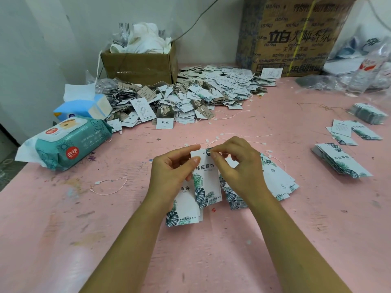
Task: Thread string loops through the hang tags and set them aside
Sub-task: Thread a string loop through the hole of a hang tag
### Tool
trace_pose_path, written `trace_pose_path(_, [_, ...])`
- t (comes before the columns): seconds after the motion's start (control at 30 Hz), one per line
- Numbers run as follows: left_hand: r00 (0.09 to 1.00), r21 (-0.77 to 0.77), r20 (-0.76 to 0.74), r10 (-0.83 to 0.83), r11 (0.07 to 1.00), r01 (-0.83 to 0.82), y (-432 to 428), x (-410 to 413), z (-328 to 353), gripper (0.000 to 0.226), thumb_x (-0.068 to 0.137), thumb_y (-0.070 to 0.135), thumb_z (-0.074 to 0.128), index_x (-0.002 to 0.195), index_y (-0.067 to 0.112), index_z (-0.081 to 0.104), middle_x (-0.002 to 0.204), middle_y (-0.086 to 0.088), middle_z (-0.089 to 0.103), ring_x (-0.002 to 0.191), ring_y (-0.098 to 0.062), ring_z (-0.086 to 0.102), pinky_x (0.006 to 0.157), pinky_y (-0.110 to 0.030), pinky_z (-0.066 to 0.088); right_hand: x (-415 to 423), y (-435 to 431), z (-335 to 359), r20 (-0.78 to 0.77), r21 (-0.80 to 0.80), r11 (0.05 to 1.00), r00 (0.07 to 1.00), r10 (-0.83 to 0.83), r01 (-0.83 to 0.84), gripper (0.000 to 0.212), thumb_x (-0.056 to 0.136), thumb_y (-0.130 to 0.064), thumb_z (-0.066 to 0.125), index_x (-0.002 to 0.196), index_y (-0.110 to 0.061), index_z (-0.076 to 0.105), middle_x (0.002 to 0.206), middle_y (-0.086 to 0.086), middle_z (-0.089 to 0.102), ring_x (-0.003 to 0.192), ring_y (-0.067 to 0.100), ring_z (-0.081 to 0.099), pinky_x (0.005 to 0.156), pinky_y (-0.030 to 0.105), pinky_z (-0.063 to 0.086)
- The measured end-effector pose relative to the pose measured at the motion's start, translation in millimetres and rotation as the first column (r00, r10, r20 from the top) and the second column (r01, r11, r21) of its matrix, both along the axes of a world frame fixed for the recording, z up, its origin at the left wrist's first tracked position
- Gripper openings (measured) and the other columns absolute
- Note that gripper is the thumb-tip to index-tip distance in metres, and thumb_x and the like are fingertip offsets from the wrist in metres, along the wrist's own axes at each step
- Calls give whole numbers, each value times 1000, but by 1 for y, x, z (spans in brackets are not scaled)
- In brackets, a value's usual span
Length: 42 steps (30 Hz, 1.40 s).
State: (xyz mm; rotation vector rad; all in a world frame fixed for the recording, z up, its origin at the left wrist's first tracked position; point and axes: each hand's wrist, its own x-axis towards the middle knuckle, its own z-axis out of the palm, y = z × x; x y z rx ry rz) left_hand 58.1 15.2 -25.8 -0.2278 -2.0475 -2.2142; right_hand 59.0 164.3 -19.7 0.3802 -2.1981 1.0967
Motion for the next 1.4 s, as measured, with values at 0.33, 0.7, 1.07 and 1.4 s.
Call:
trace_pose_path(0.33, [999,-8,-21,-43,999,43,0,-2,-3,33,78,1,69,88,32,75,54,11,53,46,-8,41,53,-17,42,0,-1,-2,-11,25,1000,1000,3,-2,4,72,-6,68,73,-5,72,69,0,54,67,16,51,62,13,34])
trace_pose_path(0.7, [993,3,11,-117,993,117,-1,1,-2,18,74,27,67,89,32,76,65,6,65,48,-8,49,53,-18,44,-4,-1,-6,7,-36,998,999,51,-50,4,71,-4,66,71,-4,70,69,-3,53,66,6,45,62,8,32])
trace_pose_path(1.07, [997,0,-20,-79,997,79,1,0,-1,20,79,-2,65,82,18,69,72,6,70,55,-5,56,52,-18,47,-3,1,-5,119,-209,960,970,214,-186,15,73,1,73,75,-13,71,73,-6,58,67,8,50,58,14,34])
trace_pose_path(1.4, [995,-120,-46,-84,990,78,2,1,0,16,85,0,60,80,15,63,65,10,61,55,3,51,56,-12,43,-4,0,-6,117,-212,957,967,225,-197,23,72,-2,75,80,-23,70,72,-3,59,64,8,47,59,17,35])
